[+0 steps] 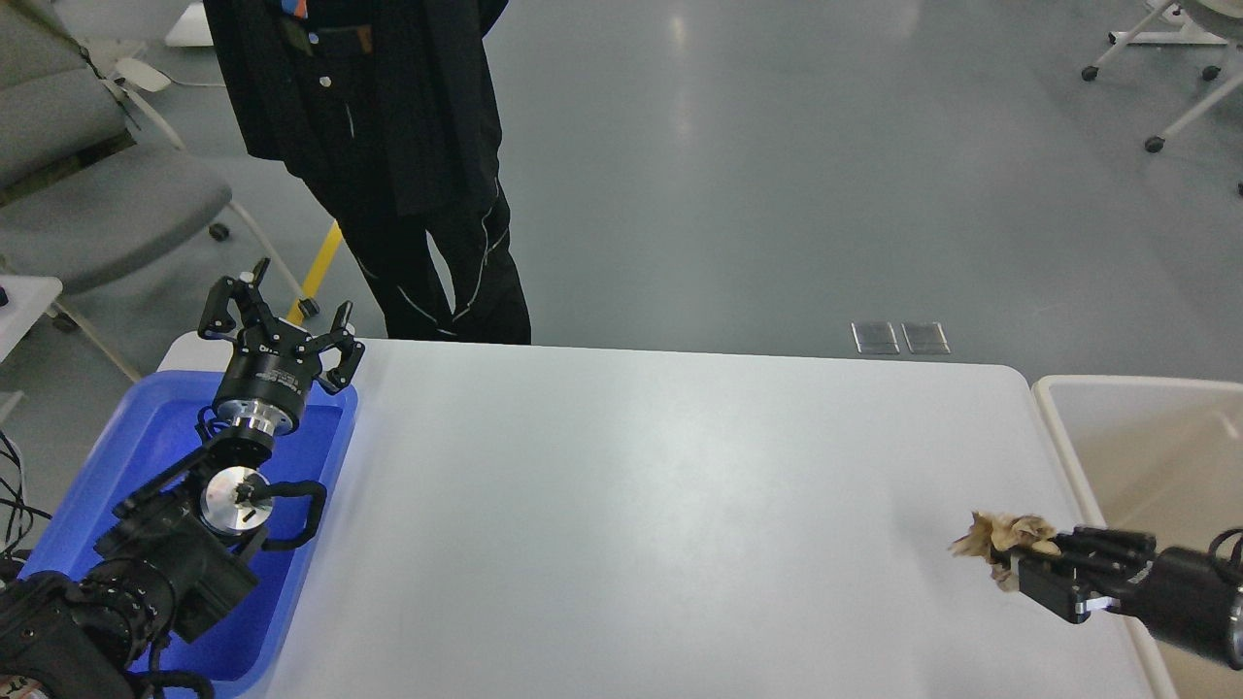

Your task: Tidy desktop

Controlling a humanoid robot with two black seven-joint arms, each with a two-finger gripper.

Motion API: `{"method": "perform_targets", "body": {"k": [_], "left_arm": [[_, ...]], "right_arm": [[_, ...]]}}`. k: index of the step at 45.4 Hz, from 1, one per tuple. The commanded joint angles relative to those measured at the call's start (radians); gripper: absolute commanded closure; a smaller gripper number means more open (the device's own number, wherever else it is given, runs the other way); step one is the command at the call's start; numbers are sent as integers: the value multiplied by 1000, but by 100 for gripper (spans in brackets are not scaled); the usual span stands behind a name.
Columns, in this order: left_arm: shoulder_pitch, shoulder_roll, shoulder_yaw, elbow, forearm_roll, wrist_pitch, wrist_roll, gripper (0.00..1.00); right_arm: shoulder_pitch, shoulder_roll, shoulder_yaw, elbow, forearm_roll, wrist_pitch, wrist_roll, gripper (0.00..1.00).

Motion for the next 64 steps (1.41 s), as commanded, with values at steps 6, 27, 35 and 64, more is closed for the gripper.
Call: {"method": "perform_targets", "body": {"k": [6,27,35,64], "left_arm": [[0,0,-1,0,0,0,1,0],[0,0,-1,0,0,0,-1,0],[0,0,1,0,0,0,-1,0],[0,0,1,0,-2,0,-1,0]], "right_arm": [[316,-138,9,90,147,356,15,100],[432,-160,7,-52,267,481,17,100],[369,-112,-2,-230,460,481,28,100],[-45,240,12,-927,1015,470,61,100]]}}
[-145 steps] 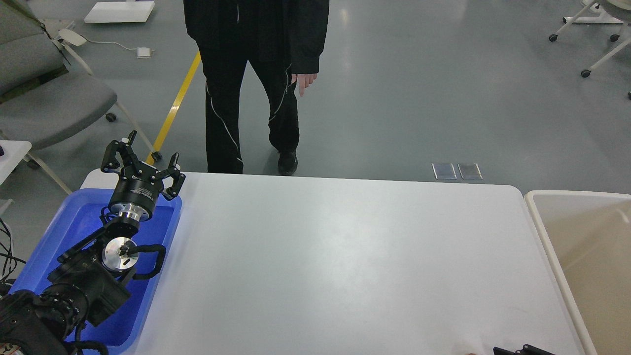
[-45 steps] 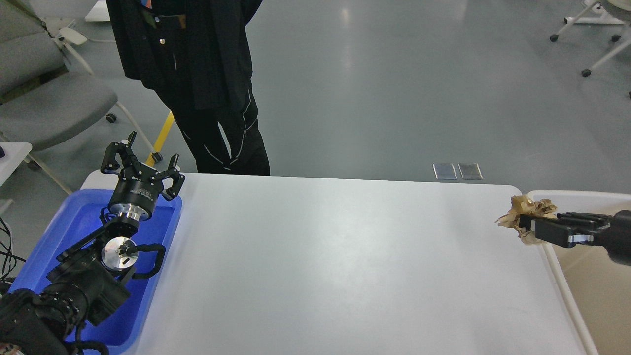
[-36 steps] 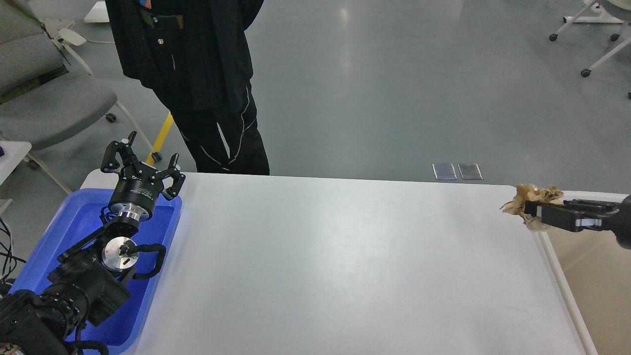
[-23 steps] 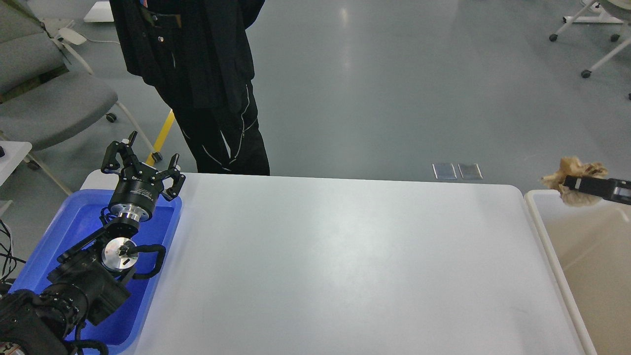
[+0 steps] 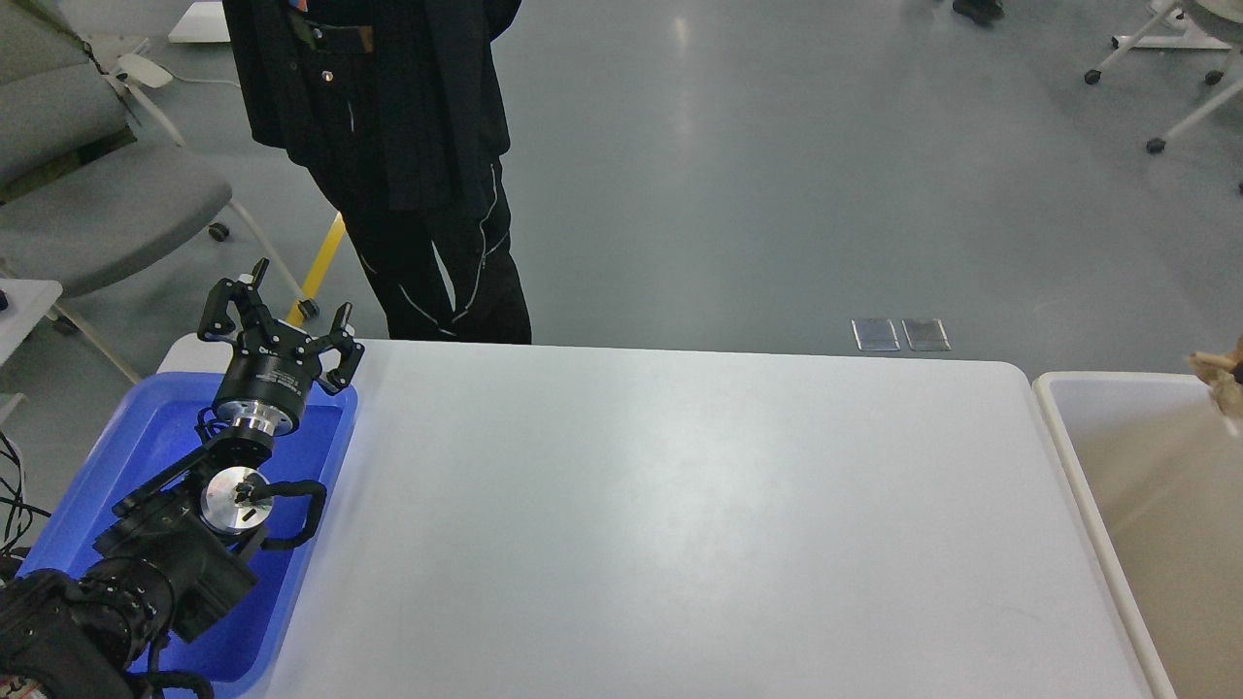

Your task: Tidy desktop

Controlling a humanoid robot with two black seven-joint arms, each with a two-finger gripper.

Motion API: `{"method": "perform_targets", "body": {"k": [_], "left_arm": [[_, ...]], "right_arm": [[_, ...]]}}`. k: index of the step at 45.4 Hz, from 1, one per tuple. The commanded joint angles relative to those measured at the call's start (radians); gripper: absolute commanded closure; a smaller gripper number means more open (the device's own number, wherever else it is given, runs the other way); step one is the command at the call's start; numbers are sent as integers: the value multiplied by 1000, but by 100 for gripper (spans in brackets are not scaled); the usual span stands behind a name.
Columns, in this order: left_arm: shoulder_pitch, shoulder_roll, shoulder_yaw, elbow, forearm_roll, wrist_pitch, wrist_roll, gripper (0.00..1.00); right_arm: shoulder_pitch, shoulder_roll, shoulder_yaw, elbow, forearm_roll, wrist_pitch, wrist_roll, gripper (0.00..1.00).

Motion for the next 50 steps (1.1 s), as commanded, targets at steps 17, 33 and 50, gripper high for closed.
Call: {"method": "perform_targets", "body": {"k": [17,33,50], "left_arm": [[1,0,-1,0,1,0,0,0],[0,0,0,0,1,0,0,0],[0,0,0,0,1,0,0,0]], "right_arm": [[-328,434,4,-662,466,31,-24,100],[-358,543,13,-767,566,8,-81,100],[-350,551,36,-770,569,-44,-87,51]]}}
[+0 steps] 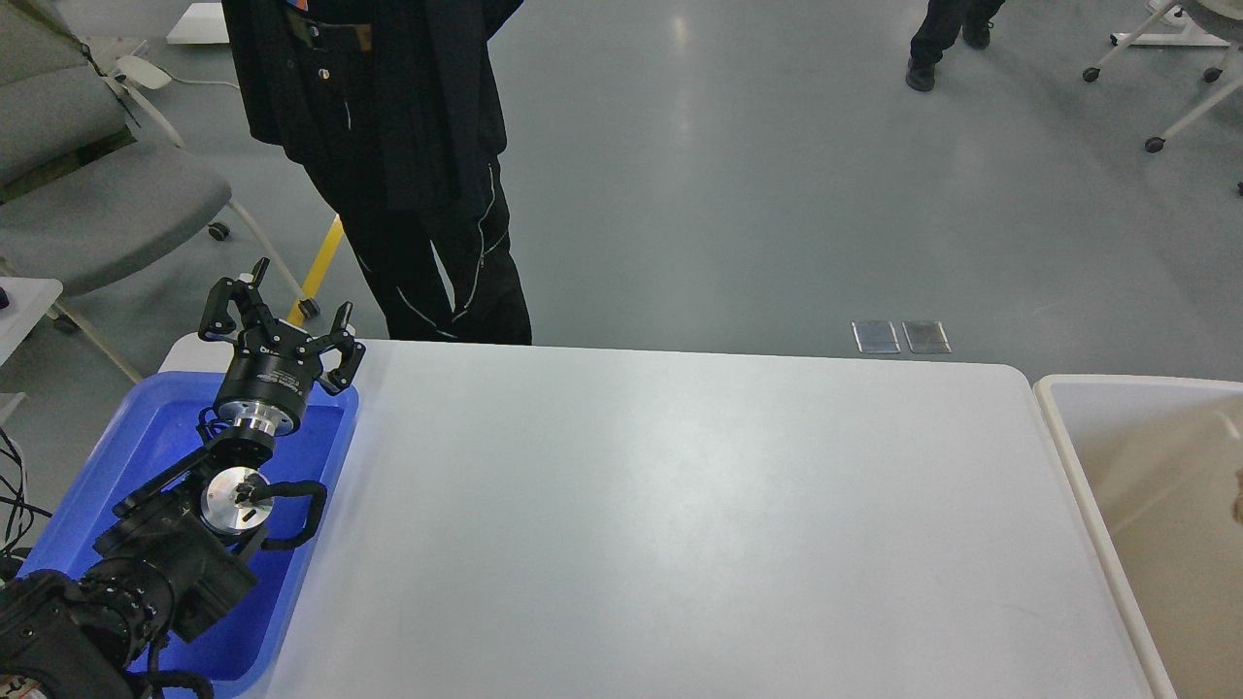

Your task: Tidy desktop

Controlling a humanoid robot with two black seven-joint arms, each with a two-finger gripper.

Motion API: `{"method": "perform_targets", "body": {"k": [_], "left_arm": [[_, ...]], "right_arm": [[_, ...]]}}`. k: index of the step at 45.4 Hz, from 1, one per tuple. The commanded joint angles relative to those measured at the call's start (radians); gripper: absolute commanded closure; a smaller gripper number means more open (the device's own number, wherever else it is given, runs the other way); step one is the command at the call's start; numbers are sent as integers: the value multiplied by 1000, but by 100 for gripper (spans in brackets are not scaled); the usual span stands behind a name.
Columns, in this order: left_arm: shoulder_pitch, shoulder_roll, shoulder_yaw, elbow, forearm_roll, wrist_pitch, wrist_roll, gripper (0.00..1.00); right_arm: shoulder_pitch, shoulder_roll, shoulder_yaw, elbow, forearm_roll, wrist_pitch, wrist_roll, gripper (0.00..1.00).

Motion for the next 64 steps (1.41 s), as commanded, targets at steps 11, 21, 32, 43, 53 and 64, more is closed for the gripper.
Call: {"method": "perform_targets", "body": {"k": [11,21,32,43,53,64], "left_arm": [[1,0,-1,0,-1,0,0,0],[-1,0,-1,0,0,0,0,0],[-1,0,1,0,0,0,0,0],[-1,0,1,0,0,0,0,0],[-1,0,1,0,-1,0,0,0],[-1,0,1,0,0,0,0,0]], "right_arm": [[2,15,44,-12,13,-82,-7,0],[4,14,53,-11,13,-74,-5,0],[7,20,39,-14,11,-84,-2,0],[64,-17,139,3,28,-27,-4,0],[74,-90,407,98,36,71,-5,0],[15,-100,700,297,36,145,-2,0]]}}
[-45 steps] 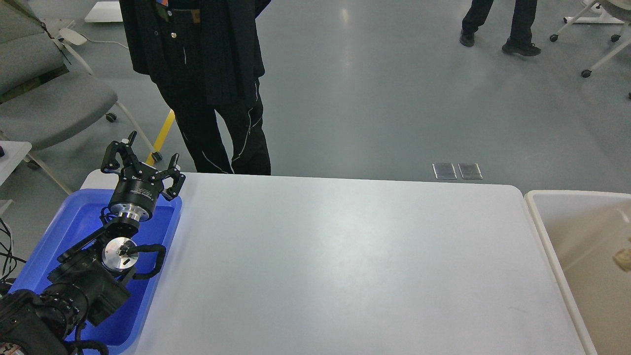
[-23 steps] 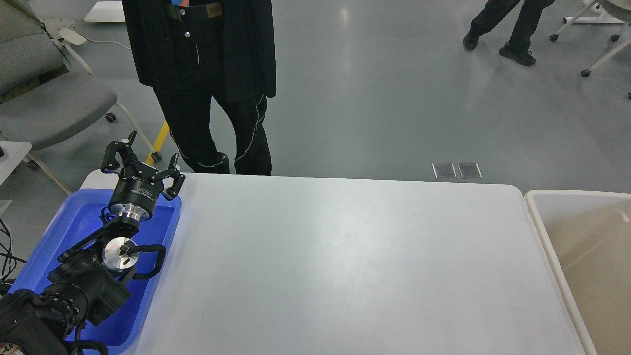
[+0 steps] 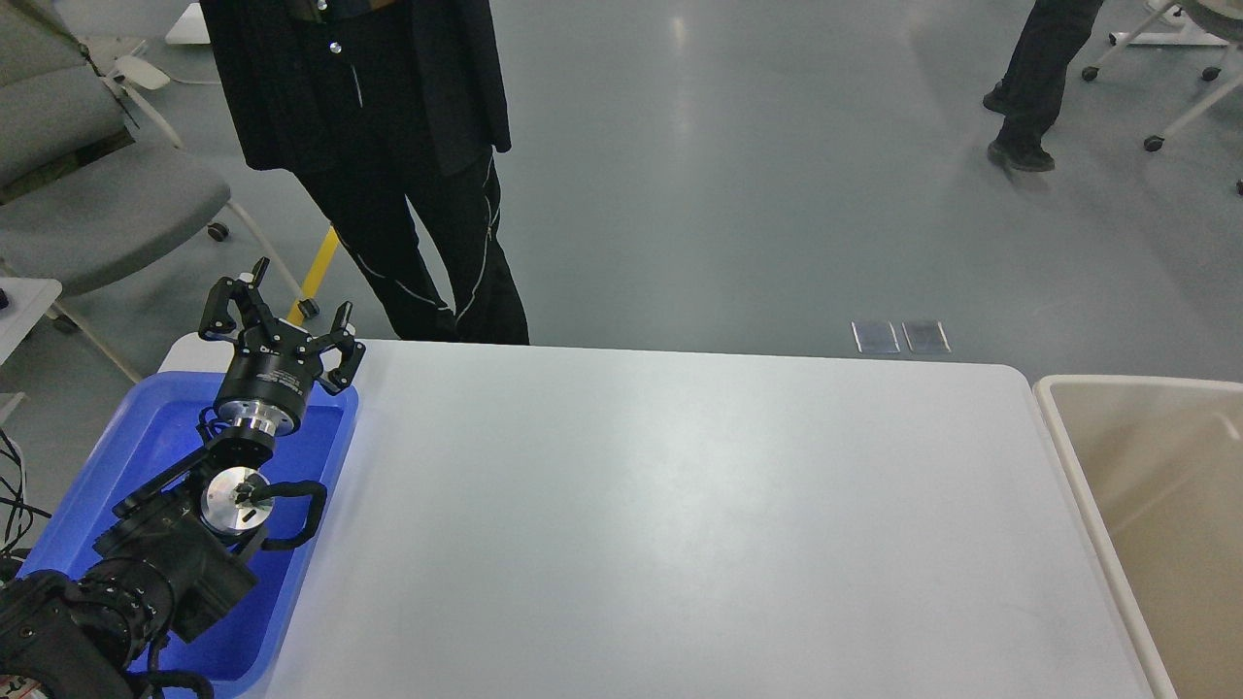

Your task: Tidy desktop

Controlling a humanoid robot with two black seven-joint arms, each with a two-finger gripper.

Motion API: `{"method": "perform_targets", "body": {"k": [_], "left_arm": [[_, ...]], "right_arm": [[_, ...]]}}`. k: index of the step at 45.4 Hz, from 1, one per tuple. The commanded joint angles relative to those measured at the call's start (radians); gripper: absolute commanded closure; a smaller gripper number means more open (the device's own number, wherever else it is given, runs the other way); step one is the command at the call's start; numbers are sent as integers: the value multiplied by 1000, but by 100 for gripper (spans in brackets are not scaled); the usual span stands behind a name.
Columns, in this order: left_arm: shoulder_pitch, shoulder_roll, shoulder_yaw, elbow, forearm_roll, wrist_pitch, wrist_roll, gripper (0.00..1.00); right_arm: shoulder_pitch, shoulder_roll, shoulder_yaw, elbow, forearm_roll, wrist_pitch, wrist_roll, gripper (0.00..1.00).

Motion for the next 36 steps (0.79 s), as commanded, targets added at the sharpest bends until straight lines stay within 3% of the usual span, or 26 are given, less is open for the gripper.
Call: {"method": "perform_targets", "body": {"k": [1,9,14,27,36], "left_arm": [[0,0,0,0,-1,0,0,0],[0,0,0,0,-1,0,0,0],[0,0,0,0,-1,0,0,0],[0,0,0,0,-1,0,0,0],[2,0,0,0,1,0,0,0]], "right_arm": [[-67,-24,291,217,3,72,2,0],[-215,-53,553,574,1,72,2,0],[-249,-38,628,688,-2,69,5,0],[-251,113,717,694,-15,53,15,0],[-252,189,785,697,-31,49,67,0]]}}
